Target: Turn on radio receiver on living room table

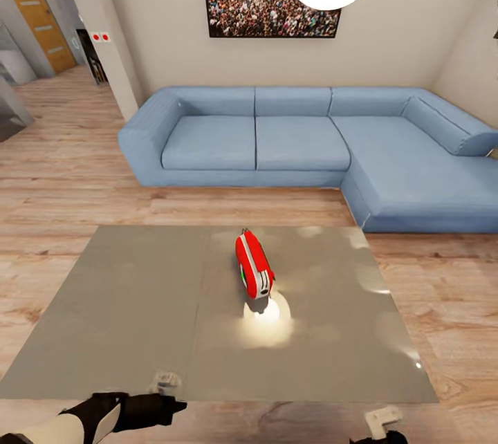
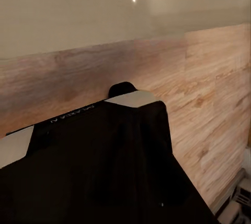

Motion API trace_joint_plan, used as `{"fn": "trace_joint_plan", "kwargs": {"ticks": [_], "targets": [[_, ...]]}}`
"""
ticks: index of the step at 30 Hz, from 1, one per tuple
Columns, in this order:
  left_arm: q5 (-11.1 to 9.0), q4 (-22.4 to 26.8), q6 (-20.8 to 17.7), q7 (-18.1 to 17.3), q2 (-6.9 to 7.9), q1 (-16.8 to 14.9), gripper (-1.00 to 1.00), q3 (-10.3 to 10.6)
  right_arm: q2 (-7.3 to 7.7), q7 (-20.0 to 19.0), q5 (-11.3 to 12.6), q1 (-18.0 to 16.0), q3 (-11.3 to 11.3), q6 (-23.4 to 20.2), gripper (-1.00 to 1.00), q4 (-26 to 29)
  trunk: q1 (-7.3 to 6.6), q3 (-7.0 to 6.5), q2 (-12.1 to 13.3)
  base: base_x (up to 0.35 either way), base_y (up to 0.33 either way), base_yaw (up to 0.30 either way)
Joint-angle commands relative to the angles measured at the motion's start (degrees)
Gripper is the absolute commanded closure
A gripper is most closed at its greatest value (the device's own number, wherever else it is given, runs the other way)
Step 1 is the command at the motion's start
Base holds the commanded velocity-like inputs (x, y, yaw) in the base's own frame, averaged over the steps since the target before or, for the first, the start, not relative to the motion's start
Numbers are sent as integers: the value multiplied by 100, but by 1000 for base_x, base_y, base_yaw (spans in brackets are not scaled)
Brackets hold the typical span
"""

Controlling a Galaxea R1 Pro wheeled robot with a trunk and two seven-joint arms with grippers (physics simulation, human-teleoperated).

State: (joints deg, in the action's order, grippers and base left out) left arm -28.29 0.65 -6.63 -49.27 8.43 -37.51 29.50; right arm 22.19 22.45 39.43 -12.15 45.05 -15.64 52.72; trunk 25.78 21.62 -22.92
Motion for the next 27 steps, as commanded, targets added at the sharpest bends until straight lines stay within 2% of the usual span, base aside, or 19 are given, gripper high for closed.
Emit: {"fn": "trace_joint_plan", "kwargs": {"ticks": [1, 3, 4, 5, 6, 9, 11, 13, 16, 20, 23, 27], "targets": [[39, -10, 15, 10, -9, 70, 100, -10, -2, -82, 20, 1, 145, 209, -100, -244, 0, -10, 0, 0, 0, 0], [94, -15, 38, 22, -14, 208, 100, -8, -2, -264, 36, 1, 252, 365, -100, -485, 0, -28, 0, 0, 0, 0], [134, -19, 135, 33, -16, 379, 100, -7, -90, -560, 48, 2, 298, 434, -100, -813, 0, -37, 0, 0, 0, 0], [141, -20, 236, 38, -17, 504, 100, -9, -228, -809, 52, 2, 313, 506, -100, -1219, 0, -47, 0, 0, 0, 0], [141, -20, 330, 43, -17, 662, 100, -12, -444, -1041, 50, 2, 321, 670, -100, -1748, 0, -56, 0, 0, 0, 0], [136, -21, 497, 103, -15, 974, 100, -12, -923, -1326, 22, 2, 327, 1188, -100, -2865, 0, -83, 0, 0, 0, 0], [133, -21, 649, 228, -11, 1173, 100, -13, -1172, -1471, 7, 2, 329, 1457, -100, -3482, 0, -102, 0, 0, 0, 0], [132, -21, 784, 405, -11, 1373, 100, -14, -1339, -1662, 3, 2, 329, 1601, -100, -3920, 0, -120, 0, 0, 0, 0], [135, -21, 881, 826, -23, 1654, 100, -14, -1461, -2044, 36, 2, 322, 1685, -100, -4316, 0, -148, 0, 0, 0, 0], [133, -21, 897, 1132, -68, 1864, 100, -14, -1584, -2199, 45, 2, 321, 1706, -100, -4643, 0, -185, 0, 0, 0, 0], [132, -21, 899, 1486, -110, 1985, 100, -14, -1699, -2287, 47, 2, 316, 1738, -100, -4887, 0, -212, 0, 0, 0, 0], [125, -21, 902, 2426, -271, 2183, 100, -14, -1883, -2372, 54, 2, 312, 1932, -100, -5211, 0, -249, 0, 0, 0, 0]]}}
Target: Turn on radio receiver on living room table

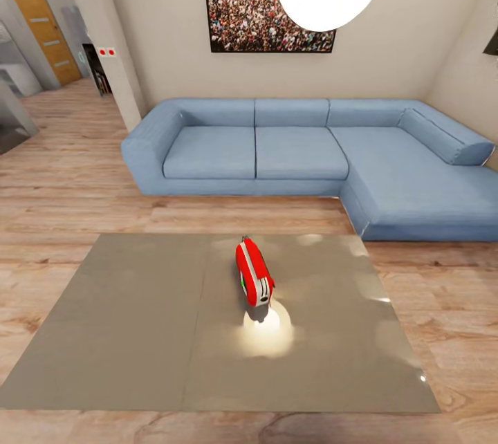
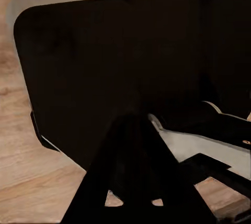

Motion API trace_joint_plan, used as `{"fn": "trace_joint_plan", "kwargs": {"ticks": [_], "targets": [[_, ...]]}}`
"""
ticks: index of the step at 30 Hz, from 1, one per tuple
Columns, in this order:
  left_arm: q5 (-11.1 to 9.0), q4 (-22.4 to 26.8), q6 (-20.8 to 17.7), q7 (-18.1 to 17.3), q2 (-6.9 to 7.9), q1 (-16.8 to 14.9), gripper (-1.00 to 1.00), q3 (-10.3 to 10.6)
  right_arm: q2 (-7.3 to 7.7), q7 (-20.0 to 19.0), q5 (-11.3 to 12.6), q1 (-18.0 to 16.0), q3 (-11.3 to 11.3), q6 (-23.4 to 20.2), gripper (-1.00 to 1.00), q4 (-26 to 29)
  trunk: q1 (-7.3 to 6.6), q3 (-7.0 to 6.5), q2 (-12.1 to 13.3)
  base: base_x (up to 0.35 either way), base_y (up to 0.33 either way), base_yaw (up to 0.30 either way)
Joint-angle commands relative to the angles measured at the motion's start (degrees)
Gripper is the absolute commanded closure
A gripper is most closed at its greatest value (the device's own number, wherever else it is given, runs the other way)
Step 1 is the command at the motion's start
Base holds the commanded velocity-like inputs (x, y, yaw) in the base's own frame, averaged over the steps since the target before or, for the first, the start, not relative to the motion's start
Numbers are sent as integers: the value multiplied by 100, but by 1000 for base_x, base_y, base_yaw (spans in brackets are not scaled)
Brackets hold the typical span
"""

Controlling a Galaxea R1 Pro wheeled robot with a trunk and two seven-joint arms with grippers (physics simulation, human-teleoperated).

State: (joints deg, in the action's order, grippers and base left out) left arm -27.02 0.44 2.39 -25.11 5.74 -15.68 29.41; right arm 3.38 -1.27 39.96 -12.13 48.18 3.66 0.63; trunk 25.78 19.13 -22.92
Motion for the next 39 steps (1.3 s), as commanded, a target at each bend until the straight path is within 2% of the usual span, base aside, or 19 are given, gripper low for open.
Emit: {"fn": "trace_joint_plan", "kwargs": {"ticks": [1, 4, 8, 9, 13, 21, 23, 28, 30, 39], "targets": [[-7, -2, -1, 321, -69, 43, 100, -5, -34, -8, 2, 0, -1, 37, -100, -43, 0, -10, 0, 0, 0, 0], [-27, -6, -3, 653, -146, 66, 100, -11, -50, -12, 2, 0, -7, 56, -100, -63, 0, -37, 0, 0, 0, 0], [-43, -8, -21, 1334, -199, 109, 100, -14, -60, -12, 8, 0, -13, 64, -100, -71, 0, -74, 0, 0, 0, 0], [-47, -8, -20, 1385, -201, 152, 100, -14, -62, -13, 10, 0, -15, 61, -100, -71, 0, -83, 0, 0, 0, 0], [-59, -8, -12, 1460, -204, 270, 100, -14, -68, -7, 13, 5, -18, 59, -100, -74, 0, -120, 0, 0, 0, 0], [-90, 0, 4, 1482, -203, 301, 100, -39, -121, -2, 180, 94, -19, 76, -100, -82, 0, -194, 0, 0, 0, 0], [-172, 5, 25, 1483, -204, 302, 100, -60, -125, -3, 192, 101, -21, 80, -100, -85, 0, -212, 0, 0, 0, 0], [-542, 16, 63, 1483, -194, 303, 100, -66, -127, -5, 204, 105, -20, 76, -100, -89, 0, -258, 0, 0, 0, 0], [-600, 20, 64, 1483, -185, 303, 100, -63, -127, -5, 203, 105, -19, 74, -100, -89, 0, -277, 0, 0, 0, 0], [-585, 62, 68, 1476, -176, 303, 100, -38, -127, -5, 205, 105, -20, 73, -100, -89, 0, -359, 0, 0, 0, 0]]}}
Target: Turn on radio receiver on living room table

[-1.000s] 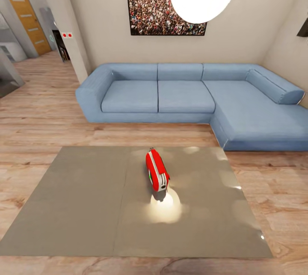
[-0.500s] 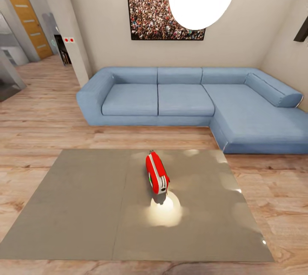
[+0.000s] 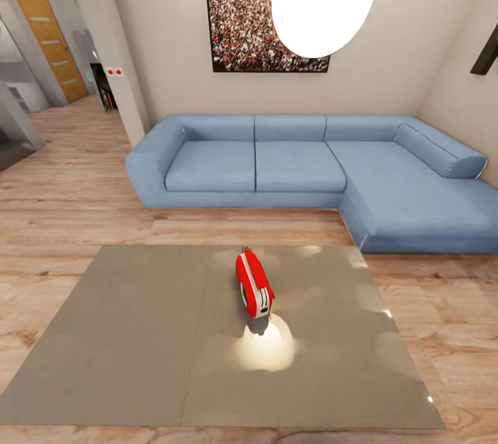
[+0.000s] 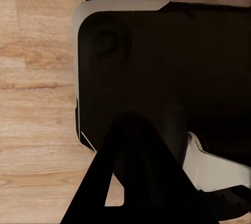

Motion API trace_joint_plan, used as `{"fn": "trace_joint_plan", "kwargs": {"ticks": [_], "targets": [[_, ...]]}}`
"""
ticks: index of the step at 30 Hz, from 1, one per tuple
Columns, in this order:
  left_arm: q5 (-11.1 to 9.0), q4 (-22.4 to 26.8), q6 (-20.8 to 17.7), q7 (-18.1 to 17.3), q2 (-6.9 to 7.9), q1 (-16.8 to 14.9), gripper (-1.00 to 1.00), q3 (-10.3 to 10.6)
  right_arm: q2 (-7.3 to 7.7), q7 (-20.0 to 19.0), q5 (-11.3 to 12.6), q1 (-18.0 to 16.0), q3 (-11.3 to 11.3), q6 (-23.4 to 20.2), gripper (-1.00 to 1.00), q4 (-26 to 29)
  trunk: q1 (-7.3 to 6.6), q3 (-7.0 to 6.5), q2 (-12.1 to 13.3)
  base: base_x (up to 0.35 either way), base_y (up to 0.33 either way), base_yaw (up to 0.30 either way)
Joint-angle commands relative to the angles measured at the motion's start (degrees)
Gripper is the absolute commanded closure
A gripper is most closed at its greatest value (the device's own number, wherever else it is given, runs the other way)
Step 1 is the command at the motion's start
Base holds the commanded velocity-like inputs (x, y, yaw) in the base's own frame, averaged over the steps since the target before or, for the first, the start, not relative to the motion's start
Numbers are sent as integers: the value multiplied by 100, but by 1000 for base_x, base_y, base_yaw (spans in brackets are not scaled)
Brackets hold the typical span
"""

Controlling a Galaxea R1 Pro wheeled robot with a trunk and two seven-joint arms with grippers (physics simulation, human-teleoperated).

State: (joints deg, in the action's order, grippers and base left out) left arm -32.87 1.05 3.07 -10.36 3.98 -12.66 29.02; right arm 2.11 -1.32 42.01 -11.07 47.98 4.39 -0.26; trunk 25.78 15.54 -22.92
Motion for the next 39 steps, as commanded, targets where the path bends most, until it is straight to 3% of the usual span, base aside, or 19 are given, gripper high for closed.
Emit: {"fn": "trace_joint_plan", "kwargs": {"ticks": [1, 39], "targets": [[0, 10, 0, 1, -1, 0, 100, 1, 0, 0, 0, 0, -1, 0, -100, 0, 0, -10, 0, 0, 0, 0], [26, 18, 0, 4, -3, 0, 100, -2, -13, 0, 0, 0, 1, 0, -100, 0, 0, -359, 0, 0, 0, 0]]}}
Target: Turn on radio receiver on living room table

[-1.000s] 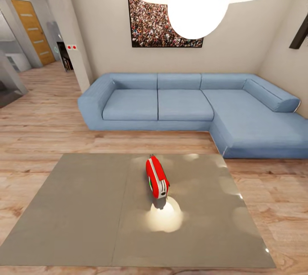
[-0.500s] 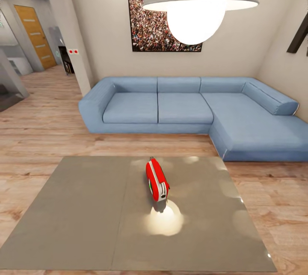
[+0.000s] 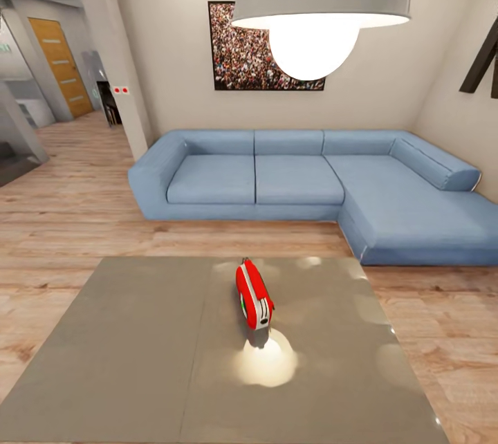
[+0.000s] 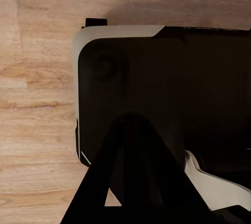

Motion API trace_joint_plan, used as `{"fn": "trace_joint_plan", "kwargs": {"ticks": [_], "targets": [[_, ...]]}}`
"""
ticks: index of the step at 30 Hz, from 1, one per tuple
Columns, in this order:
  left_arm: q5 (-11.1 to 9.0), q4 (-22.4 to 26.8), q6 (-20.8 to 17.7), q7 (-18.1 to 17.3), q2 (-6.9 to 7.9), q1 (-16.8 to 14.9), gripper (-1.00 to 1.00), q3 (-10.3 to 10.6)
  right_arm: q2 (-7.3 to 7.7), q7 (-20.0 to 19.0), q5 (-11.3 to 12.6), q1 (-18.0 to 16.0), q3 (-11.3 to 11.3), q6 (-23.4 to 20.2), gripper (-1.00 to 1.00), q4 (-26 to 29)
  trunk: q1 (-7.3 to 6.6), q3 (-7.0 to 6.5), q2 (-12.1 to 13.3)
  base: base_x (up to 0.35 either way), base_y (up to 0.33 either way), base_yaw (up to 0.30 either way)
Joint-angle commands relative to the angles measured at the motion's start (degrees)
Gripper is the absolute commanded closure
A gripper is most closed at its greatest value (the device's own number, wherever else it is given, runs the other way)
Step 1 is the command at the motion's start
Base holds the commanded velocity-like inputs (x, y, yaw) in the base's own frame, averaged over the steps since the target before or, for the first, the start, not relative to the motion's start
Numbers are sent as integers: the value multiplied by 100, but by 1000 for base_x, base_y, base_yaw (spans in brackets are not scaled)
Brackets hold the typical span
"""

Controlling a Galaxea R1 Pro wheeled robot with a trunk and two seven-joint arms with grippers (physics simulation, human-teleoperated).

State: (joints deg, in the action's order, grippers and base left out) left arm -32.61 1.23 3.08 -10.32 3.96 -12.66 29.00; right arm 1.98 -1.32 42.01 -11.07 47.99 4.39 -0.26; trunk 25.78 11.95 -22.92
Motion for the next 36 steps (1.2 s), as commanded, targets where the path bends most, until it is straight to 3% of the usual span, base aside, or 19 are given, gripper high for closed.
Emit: {"fn": "trace_joint_plan", "kwargs": {"ticks": [1, 20, 36], "targets": [[0, 0, 0, -1, 0, 0, 100, 0, 1, 0, -2, 0, 0, 0, -100, 0, 0, -10, 0, 0, 0, 0], [0, 0, 0, -4, 0, 0, 100, 0, -31, 3, -9, 0, 0, -8, -100, 0, 0, -180, 0, 0, 0, -1], [0, 0, 0, -5, 0, 0, 100, 0, -31, 61, -9, 0, 0, 9, -100, 0, 0, -192, 0, 0, 0, -1]]}}
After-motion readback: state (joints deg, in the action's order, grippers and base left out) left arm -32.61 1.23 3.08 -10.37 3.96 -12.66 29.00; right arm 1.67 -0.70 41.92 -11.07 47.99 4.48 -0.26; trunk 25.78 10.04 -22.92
